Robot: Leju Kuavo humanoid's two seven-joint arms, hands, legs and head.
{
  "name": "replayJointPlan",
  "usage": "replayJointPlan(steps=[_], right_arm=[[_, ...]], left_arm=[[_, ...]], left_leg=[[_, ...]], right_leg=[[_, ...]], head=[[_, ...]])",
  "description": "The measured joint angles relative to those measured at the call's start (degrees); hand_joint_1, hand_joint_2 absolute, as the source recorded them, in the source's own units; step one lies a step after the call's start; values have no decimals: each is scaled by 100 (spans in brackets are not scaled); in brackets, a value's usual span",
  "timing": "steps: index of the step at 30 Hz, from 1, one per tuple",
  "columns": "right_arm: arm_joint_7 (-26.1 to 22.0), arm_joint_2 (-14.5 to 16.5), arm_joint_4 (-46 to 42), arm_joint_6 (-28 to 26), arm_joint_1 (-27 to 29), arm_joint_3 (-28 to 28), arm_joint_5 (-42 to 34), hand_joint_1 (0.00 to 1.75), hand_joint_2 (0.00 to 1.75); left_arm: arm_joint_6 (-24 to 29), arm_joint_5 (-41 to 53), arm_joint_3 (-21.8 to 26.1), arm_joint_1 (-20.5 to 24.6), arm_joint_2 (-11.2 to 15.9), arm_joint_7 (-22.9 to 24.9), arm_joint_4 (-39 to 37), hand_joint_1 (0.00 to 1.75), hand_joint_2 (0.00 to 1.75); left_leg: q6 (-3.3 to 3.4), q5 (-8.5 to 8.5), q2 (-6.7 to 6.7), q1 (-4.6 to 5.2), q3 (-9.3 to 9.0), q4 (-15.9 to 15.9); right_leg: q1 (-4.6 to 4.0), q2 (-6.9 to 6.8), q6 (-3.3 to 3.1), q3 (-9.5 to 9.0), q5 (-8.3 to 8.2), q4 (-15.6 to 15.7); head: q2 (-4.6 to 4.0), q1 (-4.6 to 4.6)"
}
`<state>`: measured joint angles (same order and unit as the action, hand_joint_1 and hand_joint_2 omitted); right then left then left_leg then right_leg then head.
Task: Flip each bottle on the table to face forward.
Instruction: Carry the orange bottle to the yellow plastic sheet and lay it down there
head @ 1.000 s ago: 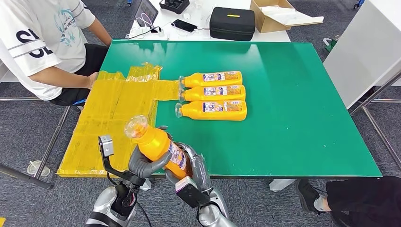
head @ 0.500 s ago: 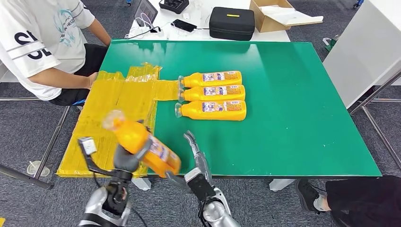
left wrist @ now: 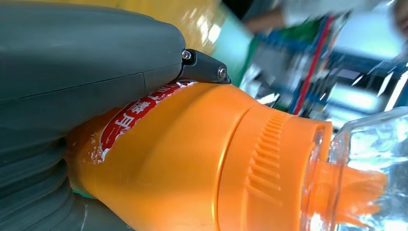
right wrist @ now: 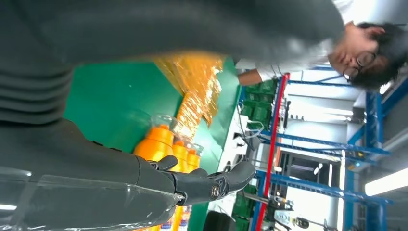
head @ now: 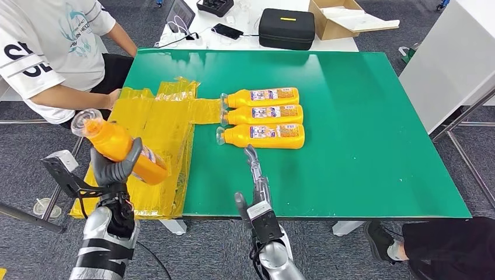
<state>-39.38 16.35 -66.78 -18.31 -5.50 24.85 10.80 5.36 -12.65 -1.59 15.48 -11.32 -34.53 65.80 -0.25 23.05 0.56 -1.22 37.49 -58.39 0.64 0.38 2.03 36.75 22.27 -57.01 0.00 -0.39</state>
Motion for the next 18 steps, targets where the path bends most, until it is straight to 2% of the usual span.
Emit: replayJointPlan(steps=[7,9,11,14,16,18], right_arm=[[-13,0,-122,-5,24,0,-21,0,0],[-21,0,-146,-5,26,1,-46,0,0],[-38,0,-192,-18,24,10,-114,0,0],[-61,0,-282,-67,4,46,-281,0,0],[-66,0,-319,-67,-36,90,-381,0,0],[-67,0,-332,7,-87,134,-450,0,0]], left_arm=[[235,210,101,126,0,-117,-10,175,175],[483,470,105,177,4,-222,-21,175,175],[1083,1281,97,305,42,-377,-69,175,175],[2079,3253,8,665,216,-444,-367,175,175],[2305,4509,-141,973,400,-321,-791,175,175],[2168,5546,-385,1284,622,-186,-1343,175,175]], left_leg=[[-1,0,0,-1,0,0],[0,0,0,-1,1,0],[0,-1,0,-1,3,0],[-1,-5,3,-1,3,0],[-4,-10,5,-1,2,0],[-5,-13,3,-1,2,0]], right_leg=[[-1,0,0,2,0,0],[-1,0,0,3,0,0],[-1,0,0,4,0,0],[-1,-1,0,2,-1,0],[-1,-1,0,0,-2,0],[-1,0,0,0,-3,-1]], head=[[0,0],[0,1],[0,0],[1,-1],[1,-1],[0,0]])
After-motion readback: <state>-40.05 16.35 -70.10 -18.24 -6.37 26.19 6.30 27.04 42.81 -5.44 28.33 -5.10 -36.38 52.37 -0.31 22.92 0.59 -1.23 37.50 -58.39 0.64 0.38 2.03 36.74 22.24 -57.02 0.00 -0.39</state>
